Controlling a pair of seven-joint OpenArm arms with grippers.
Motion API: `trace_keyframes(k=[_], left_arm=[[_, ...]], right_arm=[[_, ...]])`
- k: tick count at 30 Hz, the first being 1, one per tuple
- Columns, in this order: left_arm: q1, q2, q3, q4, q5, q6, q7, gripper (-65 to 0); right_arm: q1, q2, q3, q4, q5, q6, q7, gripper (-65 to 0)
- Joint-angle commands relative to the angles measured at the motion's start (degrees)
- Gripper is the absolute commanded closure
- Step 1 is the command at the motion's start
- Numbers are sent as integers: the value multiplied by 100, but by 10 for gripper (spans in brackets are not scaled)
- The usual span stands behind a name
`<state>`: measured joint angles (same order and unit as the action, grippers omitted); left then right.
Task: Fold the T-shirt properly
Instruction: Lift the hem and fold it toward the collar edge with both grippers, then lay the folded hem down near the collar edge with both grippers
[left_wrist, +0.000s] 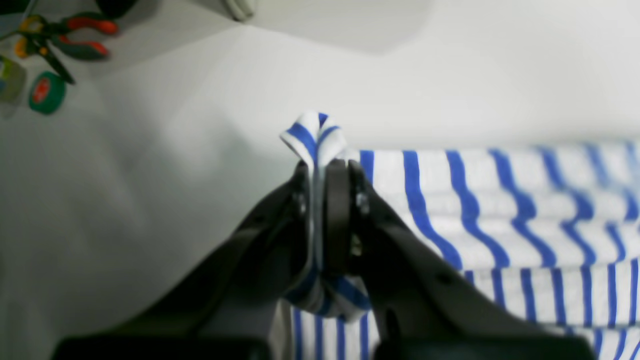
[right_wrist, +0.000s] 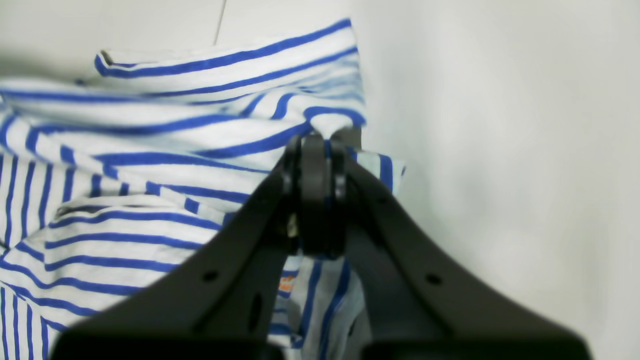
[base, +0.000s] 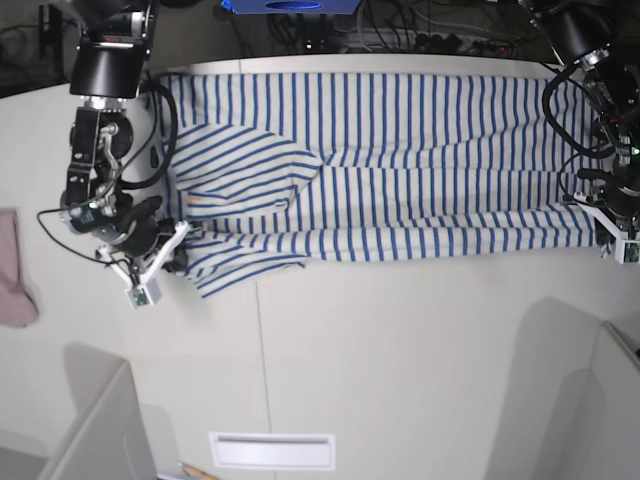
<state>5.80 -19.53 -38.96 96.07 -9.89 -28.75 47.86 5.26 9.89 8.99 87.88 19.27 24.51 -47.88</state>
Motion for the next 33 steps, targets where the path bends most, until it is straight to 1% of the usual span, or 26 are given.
trace_keyframes(k=[1,7,13,19,28,33], left_arm=[[57,-109,-56,173,9,31,-69,0],[426,-91,-20,428,9,23,-69,0],[488,-82,-38,481,9,23,-69,0],[866,-82,-3,815,9,23,-69,0],[1411,-82,-12,806,62,23,-69,0],[1534,-82,-3,806,70,23,-78,0]], right_arm=[[77,53,28,201,65,6,98,0],[-11,-44,608,588,73,15,-527,0],[-293,-70,696,1028,73,15,-869,0],[-715,-79,705,1239,73,15,-887,0],[-1365,-79,705,1705,73,15,-887,0],[-1585,-79,705,1705,73,15,-887,0]])
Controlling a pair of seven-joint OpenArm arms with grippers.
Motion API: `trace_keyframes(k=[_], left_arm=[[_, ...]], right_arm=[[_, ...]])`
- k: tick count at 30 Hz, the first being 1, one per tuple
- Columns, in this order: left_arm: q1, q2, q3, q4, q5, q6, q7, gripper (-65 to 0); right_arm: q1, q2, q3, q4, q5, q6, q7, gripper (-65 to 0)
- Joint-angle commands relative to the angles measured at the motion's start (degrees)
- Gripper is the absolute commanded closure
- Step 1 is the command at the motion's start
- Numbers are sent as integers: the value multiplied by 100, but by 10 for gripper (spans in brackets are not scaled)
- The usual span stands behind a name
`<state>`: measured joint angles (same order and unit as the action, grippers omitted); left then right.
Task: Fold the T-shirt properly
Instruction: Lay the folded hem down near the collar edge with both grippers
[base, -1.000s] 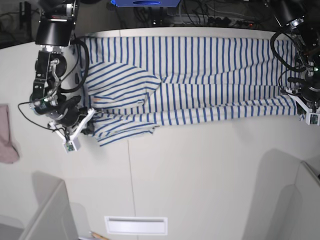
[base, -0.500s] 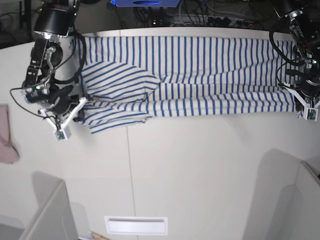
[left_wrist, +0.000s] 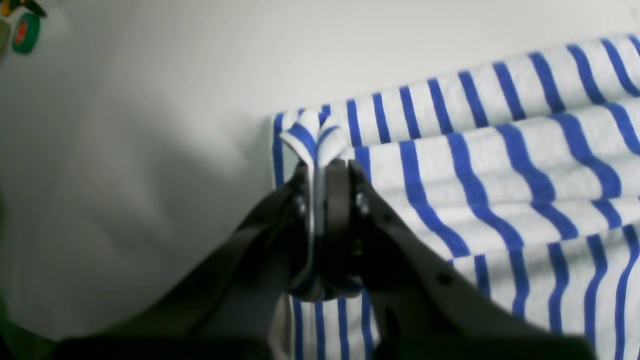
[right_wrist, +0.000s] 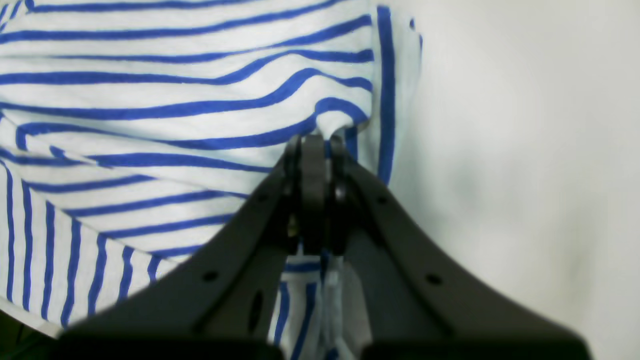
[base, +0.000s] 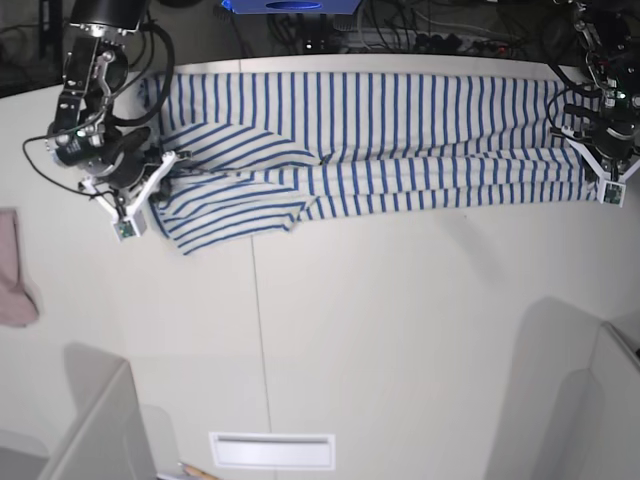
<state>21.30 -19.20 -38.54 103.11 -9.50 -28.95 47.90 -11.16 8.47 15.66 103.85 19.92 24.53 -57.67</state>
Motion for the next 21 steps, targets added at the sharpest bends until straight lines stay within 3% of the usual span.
trace_keyframes(k=[1,14,21], left_arm=[[-7,-115,-44,102,31,42,-82,0],[107,-133,-44,58,49,51,-100,0],[107,-133,-44,41,49,51,-82,0]], right_arm=[[4,63,38,125,8,12,92,0],[-603,45,47,661,8,12,4,0],[-849,-139,47,819,-1,12,-31,0]])
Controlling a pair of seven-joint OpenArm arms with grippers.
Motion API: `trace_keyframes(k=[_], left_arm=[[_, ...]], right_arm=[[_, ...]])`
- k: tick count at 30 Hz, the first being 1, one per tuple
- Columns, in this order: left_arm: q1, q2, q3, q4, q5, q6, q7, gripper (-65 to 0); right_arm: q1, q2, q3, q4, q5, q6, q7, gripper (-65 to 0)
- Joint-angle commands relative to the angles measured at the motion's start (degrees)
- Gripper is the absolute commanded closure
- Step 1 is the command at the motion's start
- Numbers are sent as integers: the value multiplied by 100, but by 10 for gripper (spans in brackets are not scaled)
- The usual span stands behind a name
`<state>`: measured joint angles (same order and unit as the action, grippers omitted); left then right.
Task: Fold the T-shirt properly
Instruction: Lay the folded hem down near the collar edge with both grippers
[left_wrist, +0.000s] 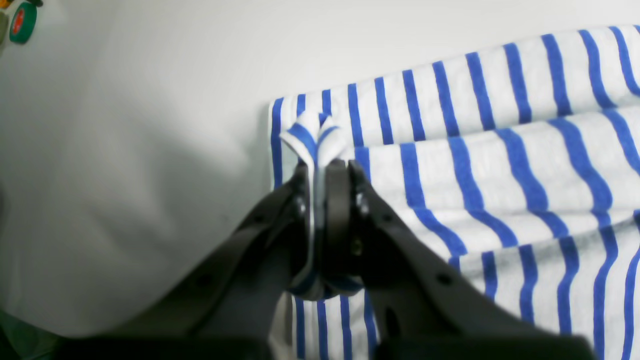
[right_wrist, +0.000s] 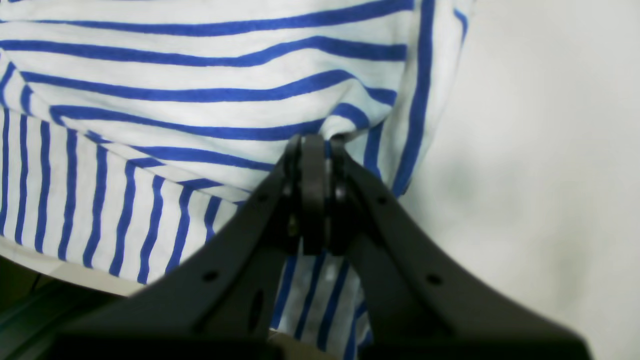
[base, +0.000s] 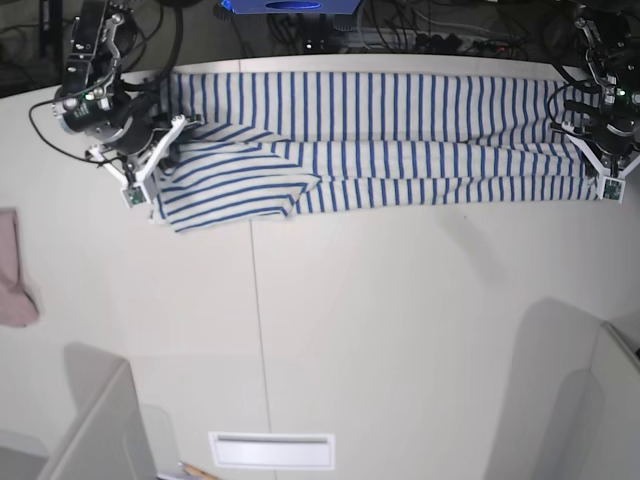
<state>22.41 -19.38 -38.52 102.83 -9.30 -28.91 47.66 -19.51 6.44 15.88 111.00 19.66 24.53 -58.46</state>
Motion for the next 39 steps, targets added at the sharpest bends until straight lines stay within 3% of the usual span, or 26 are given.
trace_keyframes(k=[1,35,36,39], left_arm=[[-4,-115,-47,69,29,47,-58,0],[268,-133,-38,-142,29,47,-49,0],[268,-133,-55,-142,29,47,-49,-15],[268,-133,-91,-124,29,47,-49,-211]], right_arm=[[-49,64,25,122,25,12,48,0],[-542,55,16,113,16,12,57,0],[-542,55,16,113,16,12,57,0],[-550,64,16,122,16,12,57,0]])
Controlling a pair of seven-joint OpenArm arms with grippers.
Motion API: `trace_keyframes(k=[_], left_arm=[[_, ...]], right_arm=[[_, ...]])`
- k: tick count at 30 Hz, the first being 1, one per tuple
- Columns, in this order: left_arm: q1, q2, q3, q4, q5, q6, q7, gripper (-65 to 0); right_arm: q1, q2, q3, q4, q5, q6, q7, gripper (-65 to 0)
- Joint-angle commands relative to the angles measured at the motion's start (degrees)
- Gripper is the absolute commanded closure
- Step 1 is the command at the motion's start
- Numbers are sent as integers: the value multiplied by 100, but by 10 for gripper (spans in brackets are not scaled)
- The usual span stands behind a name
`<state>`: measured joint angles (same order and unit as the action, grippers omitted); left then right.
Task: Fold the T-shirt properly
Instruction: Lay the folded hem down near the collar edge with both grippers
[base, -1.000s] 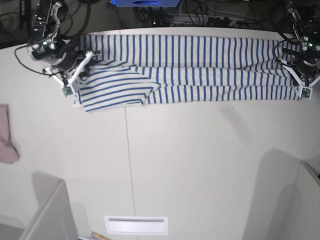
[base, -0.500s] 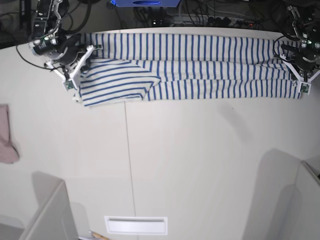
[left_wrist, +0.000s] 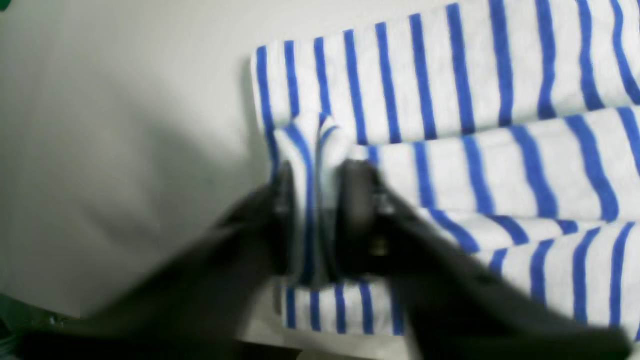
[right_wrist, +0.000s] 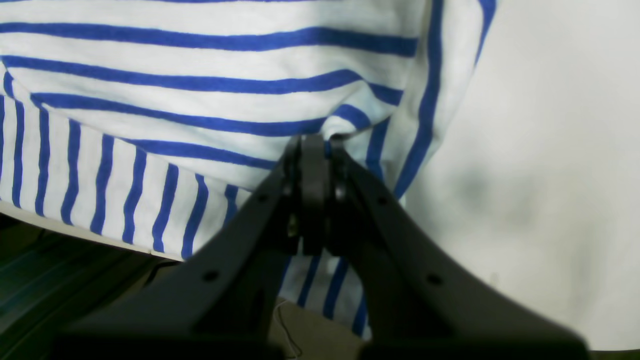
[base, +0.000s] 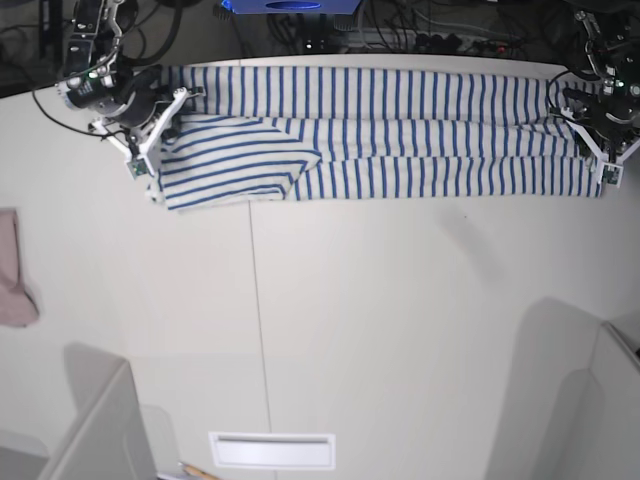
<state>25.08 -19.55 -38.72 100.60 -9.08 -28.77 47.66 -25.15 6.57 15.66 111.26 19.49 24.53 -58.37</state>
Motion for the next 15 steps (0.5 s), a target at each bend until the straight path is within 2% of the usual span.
trace_keyframes(k=[1,3,5,6,8,12,13,15], left_arm=[[2,-115,-71,116,7,34,-49,-268],[2,-115,-80,134,-2,34,-49,-380],[-7,-115,-97,178,-11,34,-49,-461],[-7,-106,-203,257,-46,34,-49,-489],[-7,-71,-528,503,-63,34,-49,-513],[-25,52,-739,793,-72,25,-49,-481],[-7,78,-704,837,-81,25,-49,-451],[-7,210,-607,890,-81,25,-49,-351]], right_arm=[[14,51,38,96,25,12,48,0],[5,68,38,113,25,12,48,-101],[-4,77,65,113,25,12,57,-219],[-13,77,188,113,25,12,74,-258],[-13,42,522,175,25,12,92,-278],[-4,42,698,412,51,21,101,-278],[-4,42,671,439,51,21,101,-276],[14,42,504,447,51,39,109,-263]])
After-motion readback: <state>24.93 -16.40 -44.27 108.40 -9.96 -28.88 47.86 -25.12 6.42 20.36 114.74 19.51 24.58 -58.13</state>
